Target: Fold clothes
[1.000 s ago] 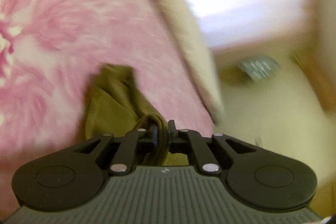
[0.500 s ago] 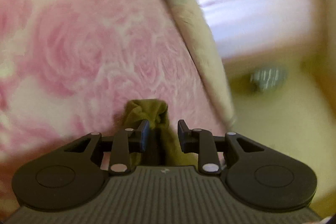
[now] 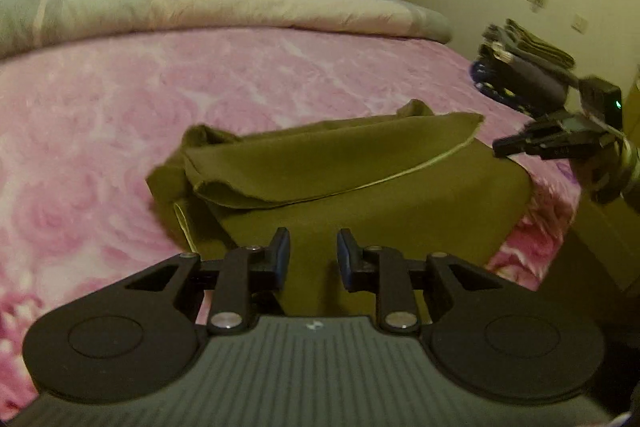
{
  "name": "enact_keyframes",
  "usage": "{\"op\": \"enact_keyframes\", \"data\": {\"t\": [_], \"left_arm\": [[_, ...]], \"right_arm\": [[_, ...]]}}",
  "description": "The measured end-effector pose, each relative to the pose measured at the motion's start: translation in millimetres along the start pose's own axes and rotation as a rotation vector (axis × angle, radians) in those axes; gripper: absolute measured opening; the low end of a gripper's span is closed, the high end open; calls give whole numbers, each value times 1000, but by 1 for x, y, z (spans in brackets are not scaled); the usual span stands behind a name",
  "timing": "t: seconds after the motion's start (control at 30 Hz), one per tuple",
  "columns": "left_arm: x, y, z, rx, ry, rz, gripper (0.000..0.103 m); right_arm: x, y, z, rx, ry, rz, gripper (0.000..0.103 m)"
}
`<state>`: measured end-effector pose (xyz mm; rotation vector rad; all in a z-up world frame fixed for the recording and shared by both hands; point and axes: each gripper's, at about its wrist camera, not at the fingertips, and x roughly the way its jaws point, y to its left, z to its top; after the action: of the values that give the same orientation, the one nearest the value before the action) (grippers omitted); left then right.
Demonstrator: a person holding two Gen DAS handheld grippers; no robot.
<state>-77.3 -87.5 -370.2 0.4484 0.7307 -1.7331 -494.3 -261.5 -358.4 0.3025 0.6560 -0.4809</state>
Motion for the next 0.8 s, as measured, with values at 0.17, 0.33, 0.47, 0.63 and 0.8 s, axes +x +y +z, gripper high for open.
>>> {"op": "enact_keyframes", "data": {"t": [0.17,0.33,0.47,0.63,0.8], "left_arm": [[22,1,2,8,18,84,19],[41,12,29,24,-41,137,19],[52,47,63,-144,-134,187,19],[45,86,77,-311,-188,266,19],[33,115,52,-466,-154,184,20]], "right_arm": [[23,-8,1,64,21,5,12],[43,-8,25,-15,5,-96,12],[68,-38,63,42,-104,-176,12],[77,-84,82,235,-93,-197,12],[53,-118,45,423,-101,-30,13]]}}
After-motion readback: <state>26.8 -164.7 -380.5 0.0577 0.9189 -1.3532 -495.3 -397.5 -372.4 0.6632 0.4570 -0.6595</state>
